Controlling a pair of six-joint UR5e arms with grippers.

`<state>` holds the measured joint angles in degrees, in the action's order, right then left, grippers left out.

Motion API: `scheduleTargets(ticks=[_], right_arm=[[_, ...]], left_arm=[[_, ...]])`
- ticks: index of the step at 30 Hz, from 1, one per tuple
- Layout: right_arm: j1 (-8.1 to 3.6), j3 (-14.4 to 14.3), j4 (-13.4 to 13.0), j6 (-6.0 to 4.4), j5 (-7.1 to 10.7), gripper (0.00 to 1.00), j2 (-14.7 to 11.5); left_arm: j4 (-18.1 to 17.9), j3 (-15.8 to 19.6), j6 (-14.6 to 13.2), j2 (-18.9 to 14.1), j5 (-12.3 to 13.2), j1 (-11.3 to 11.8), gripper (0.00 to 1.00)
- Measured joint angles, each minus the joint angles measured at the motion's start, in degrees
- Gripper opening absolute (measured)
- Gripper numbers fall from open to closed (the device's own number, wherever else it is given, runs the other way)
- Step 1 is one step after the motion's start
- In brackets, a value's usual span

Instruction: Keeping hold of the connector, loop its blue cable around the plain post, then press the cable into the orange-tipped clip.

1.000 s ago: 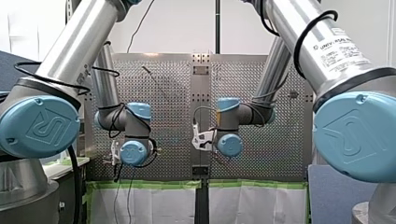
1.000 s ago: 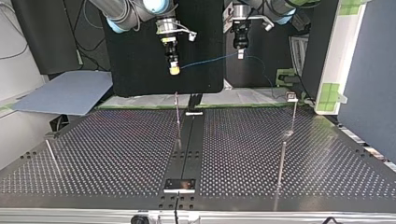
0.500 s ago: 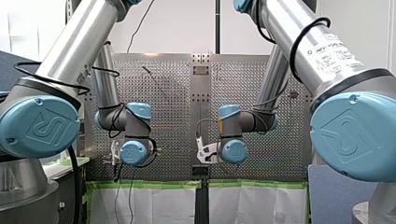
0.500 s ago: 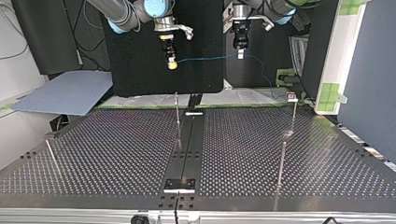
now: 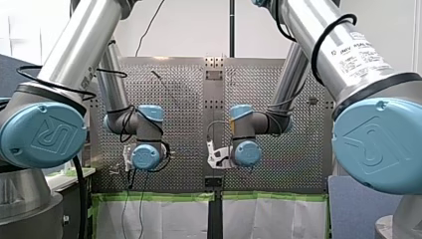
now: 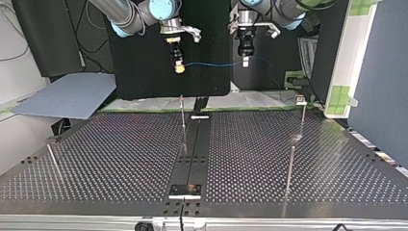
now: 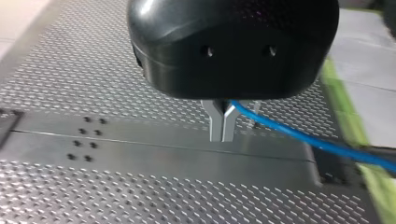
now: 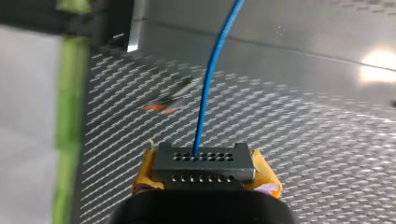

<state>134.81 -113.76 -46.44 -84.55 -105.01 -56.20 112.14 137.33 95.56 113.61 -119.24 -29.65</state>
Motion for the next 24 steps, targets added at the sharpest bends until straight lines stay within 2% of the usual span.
scheduleTargets(ticks=[4, 6, 9, 12, 16, 24], right_arm=[[-0.10, 1.4, 0.4, -1.77, 1.55, 0.00, -2.0], [-0.24, 2.4, 1.2, -2.76, 2.68, 0.00, -3.2], [-0.44, 3.9, 2.7, -3.47, 4.33, 0.00, -4.9], [-0.74, 5.6, 4.4, -3.70, 5.51, 0.00, -6.6], [-0.98, 8.0, 6.7, -3.76, 6.20, 0.00, -9.0], [-1.71, 12.5, 11.2, -3.58, 7.60, 0.00, -13.4]], left_arm=[[2.3, -1.4, 1.8, -2.3, 1.0, 0.5, 0.01], [3.3, -2.0, 2.2, -3.3, 0.7, 0.7, 0.01], [5.0, -3.1, 2.5, -5.0, -0.5, 1.0, 0.01], [6.7, -4.6, 2.5, -6.7, -2.1, 1.3, 0.01], [9.2, -7.1, 2.4, -9.2, -4.5, 1.7, 0.01], [13.4, -11.3, 2.8, -13.4, -5.9, 2.2, 0.01]])
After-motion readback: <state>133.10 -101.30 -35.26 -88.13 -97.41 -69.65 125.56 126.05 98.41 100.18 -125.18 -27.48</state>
